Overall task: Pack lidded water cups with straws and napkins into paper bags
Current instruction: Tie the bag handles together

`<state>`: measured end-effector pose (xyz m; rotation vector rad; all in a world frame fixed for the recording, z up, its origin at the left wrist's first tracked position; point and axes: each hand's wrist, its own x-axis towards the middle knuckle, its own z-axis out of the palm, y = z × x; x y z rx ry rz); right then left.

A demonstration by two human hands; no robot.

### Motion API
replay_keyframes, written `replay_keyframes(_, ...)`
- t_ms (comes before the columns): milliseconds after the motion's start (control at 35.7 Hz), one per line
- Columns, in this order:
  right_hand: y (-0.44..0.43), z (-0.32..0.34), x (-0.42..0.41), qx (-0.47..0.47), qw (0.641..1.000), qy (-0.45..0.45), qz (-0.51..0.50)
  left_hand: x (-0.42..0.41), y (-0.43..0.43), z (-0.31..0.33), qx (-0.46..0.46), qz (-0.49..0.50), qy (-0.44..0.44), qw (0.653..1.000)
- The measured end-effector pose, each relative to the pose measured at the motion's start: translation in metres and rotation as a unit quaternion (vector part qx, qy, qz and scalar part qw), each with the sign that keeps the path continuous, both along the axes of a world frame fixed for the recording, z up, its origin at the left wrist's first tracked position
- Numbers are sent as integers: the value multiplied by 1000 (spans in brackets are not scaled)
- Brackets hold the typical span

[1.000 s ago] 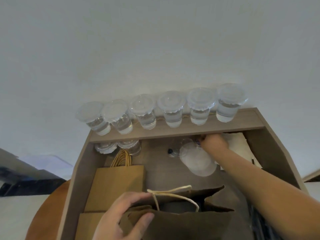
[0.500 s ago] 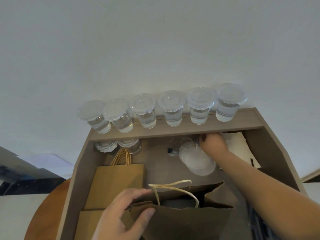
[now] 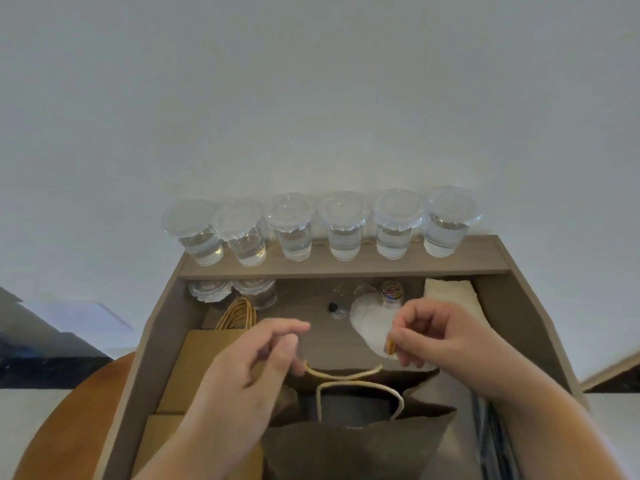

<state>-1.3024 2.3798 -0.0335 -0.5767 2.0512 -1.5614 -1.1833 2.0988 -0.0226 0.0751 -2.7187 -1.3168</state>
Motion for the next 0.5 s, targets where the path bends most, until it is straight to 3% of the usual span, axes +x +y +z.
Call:
replay_keyframes(56, -2, 17, 3, -6, 999, -12, 33, -17, 9, 9, -32, -35, -37, 998)
replay_keyframes(196, -16, 23, 17, -5, 999, 40, -22, -45, 27, 23, 34, -131, -88, 987)
replay_keyframes(504, -22, 13, 51, 3, 992, 89, -89, -39, 35, 21, 46, -187, -54, 980)
